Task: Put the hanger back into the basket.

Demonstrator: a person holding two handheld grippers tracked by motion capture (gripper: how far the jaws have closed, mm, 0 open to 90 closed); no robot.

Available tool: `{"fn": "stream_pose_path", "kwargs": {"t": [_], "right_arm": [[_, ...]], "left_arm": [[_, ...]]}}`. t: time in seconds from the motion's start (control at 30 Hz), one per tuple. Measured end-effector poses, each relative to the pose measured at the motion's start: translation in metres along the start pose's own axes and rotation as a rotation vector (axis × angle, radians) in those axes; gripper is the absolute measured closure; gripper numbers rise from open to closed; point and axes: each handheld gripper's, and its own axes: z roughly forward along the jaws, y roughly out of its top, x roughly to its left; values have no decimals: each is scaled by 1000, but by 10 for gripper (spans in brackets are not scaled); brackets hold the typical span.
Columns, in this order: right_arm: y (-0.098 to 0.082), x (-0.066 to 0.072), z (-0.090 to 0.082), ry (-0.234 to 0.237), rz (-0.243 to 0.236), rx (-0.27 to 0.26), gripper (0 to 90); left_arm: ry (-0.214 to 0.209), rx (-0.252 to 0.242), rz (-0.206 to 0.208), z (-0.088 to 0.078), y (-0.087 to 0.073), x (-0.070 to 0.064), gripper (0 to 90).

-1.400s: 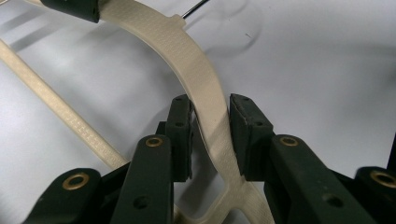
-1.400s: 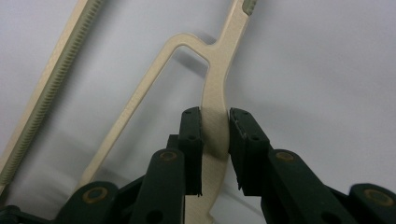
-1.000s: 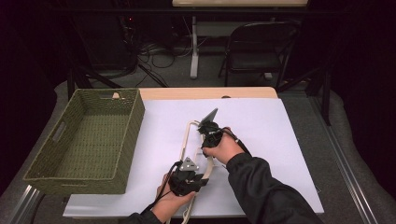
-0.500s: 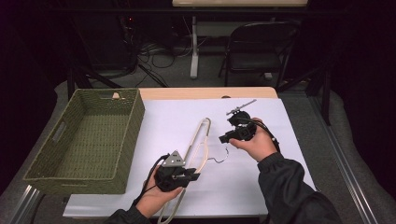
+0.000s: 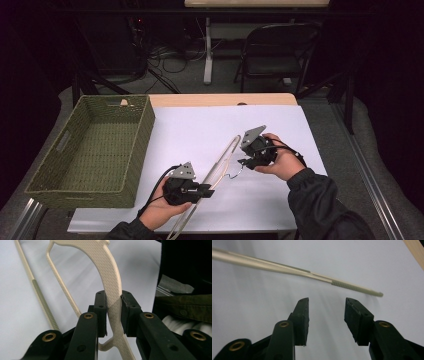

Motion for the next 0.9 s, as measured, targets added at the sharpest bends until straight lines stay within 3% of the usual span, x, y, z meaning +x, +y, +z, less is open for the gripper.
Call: {"fn": "stream_pose_path", "kwargs": {"t": [0.27, 0.5, 0.9], "right_arm": [[4, 12, 6, 59, -121, -53, 512], [10, 11, 20, 57, -183, -67, 492], [14, 7, 26, 68, -197, -119, 484]], "left_arm": [[-17, -3, -5, -2, 2, 4, 774], [-22, 2, -3, -3, 2, 5, 774], [-8, 18, 9, -6, 5, 7, 774]]}}
